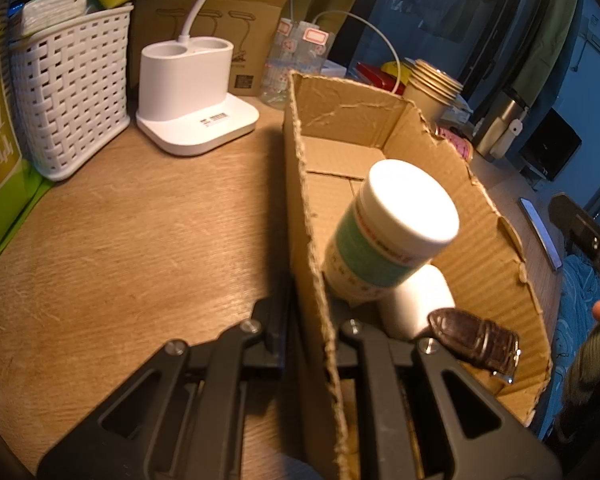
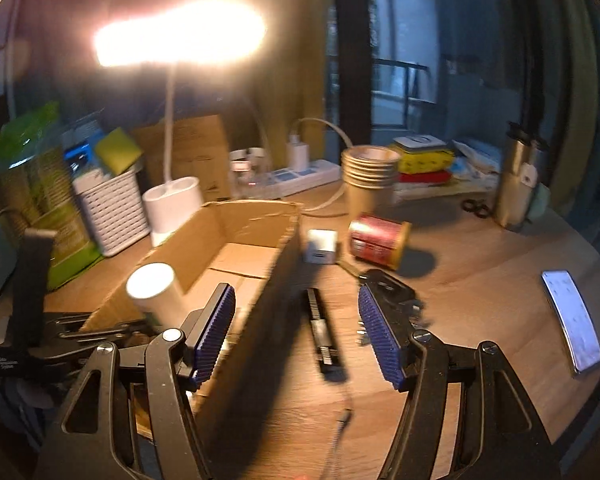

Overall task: Organize rigid objects
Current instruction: 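Move the right gripper to the black flashlight and close on it, then lift the flashlight over the box and open the right gripper, then move the right gripper to the black car key and grasp it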

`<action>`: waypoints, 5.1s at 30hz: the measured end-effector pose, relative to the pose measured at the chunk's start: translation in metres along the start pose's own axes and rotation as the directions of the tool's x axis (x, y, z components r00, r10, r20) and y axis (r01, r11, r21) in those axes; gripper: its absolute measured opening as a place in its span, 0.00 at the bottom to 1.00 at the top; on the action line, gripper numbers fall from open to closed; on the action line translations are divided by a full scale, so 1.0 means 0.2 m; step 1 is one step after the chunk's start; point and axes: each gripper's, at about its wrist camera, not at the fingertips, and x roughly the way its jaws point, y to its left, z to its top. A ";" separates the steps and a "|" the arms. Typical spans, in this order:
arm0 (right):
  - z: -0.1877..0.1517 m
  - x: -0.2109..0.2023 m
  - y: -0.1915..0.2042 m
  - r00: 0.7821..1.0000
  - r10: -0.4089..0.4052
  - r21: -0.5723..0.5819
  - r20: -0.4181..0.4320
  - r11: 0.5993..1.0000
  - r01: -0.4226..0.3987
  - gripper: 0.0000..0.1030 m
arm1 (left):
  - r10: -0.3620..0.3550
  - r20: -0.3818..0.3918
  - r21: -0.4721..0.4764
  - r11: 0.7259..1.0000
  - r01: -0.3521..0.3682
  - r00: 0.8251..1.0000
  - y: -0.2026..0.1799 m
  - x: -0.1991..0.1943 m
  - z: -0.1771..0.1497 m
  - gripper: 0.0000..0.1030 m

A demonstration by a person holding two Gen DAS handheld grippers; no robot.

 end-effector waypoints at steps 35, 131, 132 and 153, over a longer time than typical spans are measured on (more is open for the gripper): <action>-0.11 0.44 -0.04 0.972 -0.012 -0.022 -0.233 1.000 0.007 0.48 | 0.000 0.000 0.000 1.000 0.000 1.000 0.00 0.00 0.00 0.11; 0.05 0.29 0.38 0.988 0.059 -0.139 -0.144 0.987 -0.079 0.21 | -0.001 0.000 0.000 1.000 0.001 1.000 0.00 0.00 0.00 0.10; 0.04 0.30 0.38 0.988 0.050 -0.141 -0.145 0.987 -0.070 0.21 | -0.001 0.000 0.000 1.000 0.001 1.000 0.00 0.00 0.00 0.10; 0.10 0.15 -0.02 0.998 -0.035 0.020 -0.054 0.999 0.036 0.33 | -0.001 -0.001 0.000 1.000 0.001 1.000 0.00 0.00 0.00 0.11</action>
